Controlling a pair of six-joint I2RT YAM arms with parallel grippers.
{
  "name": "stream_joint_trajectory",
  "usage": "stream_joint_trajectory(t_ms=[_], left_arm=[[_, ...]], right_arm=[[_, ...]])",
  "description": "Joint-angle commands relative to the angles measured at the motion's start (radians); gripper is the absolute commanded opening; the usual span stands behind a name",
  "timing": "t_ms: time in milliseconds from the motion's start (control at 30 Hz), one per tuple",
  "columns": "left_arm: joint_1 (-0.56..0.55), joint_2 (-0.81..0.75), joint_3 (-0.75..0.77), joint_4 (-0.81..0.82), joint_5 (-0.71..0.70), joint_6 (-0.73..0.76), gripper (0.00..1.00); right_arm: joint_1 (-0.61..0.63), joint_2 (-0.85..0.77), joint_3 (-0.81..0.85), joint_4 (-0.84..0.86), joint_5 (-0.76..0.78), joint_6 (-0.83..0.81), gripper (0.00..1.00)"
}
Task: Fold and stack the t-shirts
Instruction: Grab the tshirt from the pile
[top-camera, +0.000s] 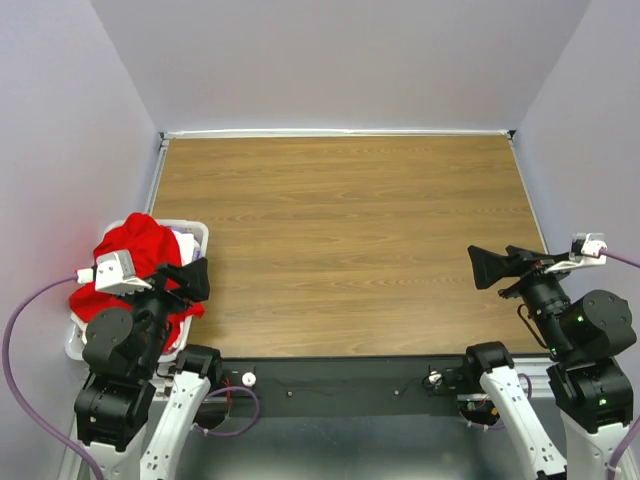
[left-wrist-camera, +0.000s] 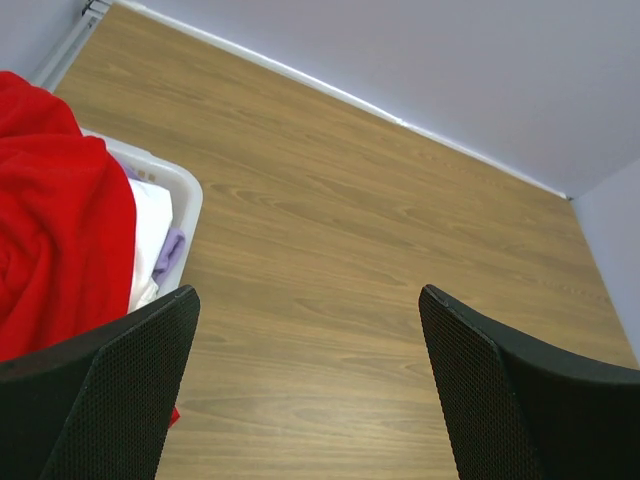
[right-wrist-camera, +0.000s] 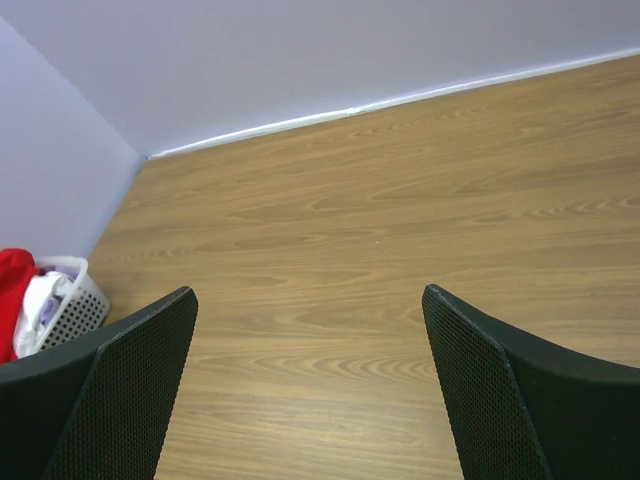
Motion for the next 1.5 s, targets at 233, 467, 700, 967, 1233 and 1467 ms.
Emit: stream_joint_trajectory(t_ms=[233, 467, 700, 967, 1233, 1467], left_arm=[[0.0, 0.187, 0.075, -0.079, -0.061, -0.054, 0.98], [-0.002, 0.455, 0.166, -0.165, -0.166, -0.044, 0.98], [0.0, 0.613, 0.22, -0.213, -0.432, 0.022, 0.98], [0.032, 0.779, 0.146, -0.099, -0.444, 0.015, 0.98], [0.171, 0.847, 0.091, 0.014, -0.454, 0.044, 0.98], [0.308, 0.874, 0.062, 0.066, -0.414, 0.082, 0.96]], right_arm=[[-0.004, -0.027, -0.017, -0.019, -0.023, 0.055, 1.0], [-0.005, -0.058, -0.047, -0.021, -0.055, 0.102, 1.0], [-0.004, -0.105, -0.065, -0.028, -0.066, 0.114, 1.0], [-0.005, -0.136, -0.044, -0.073, -0.073, 0.122, 1.0], [0.008, -0.154, -0.014, -0.145, -0.018, 0.108, 1.0], [0.016, -0.163, -0.01, -0.162, 0.019, 0.096, 1.0]])
